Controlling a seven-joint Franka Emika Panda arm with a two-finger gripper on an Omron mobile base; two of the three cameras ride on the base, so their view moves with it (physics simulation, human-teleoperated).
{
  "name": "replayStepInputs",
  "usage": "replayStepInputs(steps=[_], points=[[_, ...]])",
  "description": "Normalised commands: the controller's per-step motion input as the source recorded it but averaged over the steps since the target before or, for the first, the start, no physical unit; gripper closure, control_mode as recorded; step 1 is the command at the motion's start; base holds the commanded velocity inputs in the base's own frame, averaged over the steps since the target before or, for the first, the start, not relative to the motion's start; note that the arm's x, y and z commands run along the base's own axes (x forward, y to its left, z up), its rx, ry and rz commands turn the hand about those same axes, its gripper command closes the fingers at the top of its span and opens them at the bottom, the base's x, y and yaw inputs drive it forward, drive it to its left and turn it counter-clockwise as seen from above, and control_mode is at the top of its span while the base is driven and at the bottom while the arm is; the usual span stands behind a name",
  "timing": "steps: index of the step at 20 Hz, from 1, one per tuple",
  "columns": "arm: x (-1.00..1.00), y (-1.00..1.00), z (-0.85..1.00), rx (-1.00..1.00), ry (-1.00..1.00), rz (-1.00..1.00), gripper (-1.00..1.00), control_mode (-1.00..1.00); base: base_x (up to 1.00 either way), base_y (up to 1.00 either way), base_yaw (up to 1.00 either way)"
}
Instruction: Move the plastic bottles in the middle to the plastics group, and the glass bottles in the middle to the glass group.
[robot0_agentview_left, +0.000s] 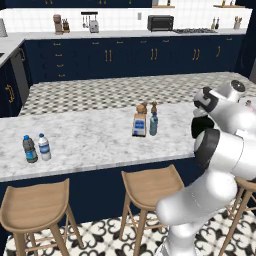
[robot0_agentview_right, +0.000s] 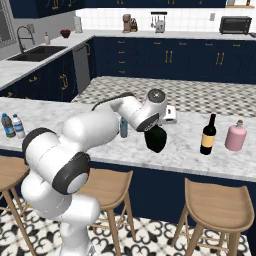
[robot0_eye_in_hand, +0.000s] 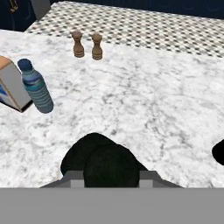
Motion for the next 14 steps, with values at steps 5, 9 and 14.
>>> replayStepInputs(steps=[5, 9, 14], points=[[0.21, -0.05, -0.27, -0.03, 0.0, -0.04, 1.0, -1.0, 0.0, 0.0, 0.0], [0.35, -0.27, 0.0, -0.06, 0.0, -0.21, 1.0, -1.0, 0.0, 0.0, 0.0], [0.1, -0.48, -0.01, 0.01, 0.0, -0.28, 1.0, -1.0, 0.0, 0.0, 0.0]])
